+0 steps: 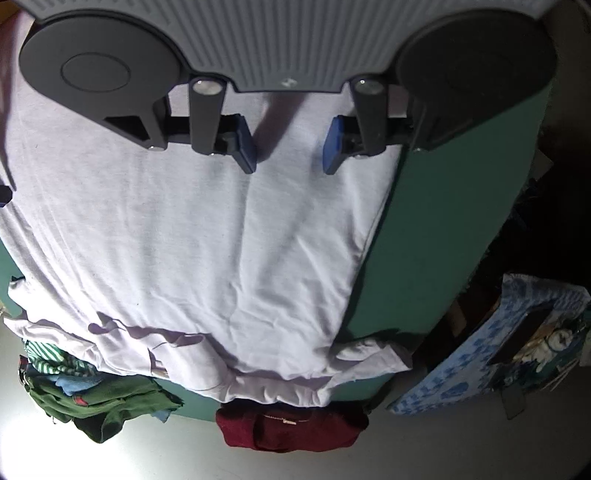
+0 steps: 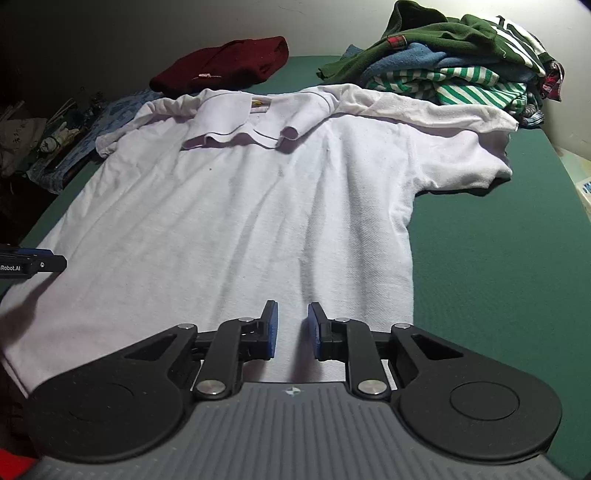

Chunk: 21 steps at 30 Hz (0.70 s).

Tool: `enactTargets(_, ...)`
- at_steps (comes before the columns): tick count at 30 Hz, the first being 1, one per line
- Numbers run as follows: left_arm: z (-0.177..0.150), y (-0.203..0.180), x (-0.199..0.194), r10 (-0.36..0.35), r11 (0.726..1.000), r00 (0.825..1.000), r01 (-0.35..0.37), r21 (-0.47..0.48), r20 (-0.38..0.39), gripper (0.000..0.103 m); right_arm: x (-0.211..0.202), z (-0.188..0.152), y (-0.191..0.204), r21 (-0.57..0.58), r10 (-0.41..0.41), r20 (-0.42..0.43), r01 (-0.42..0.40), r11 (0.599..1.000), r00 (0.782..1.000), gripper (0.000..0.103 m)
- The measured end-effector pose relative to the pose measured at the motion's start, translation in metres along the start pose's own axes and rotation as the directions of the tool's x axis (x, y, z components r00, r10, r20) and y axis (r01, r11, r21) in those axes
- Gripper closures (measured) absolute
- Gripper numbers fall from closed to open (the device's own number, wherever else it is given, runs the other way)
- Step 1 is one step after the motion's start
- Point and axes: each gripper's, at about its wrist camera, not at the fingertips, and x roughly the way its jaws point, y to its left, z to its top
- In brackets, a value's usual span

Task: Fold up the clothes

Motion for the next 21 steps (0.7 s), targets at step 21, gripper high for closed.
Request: enactTargets(21,0.113,-0.024,0.077,-0.075,0.992,0.994,0.067,0.103,0.076,0.061,0.05,0.076,-0.013,0.041,-0.032,0.041,0.03,0.999,0.999,0.091)
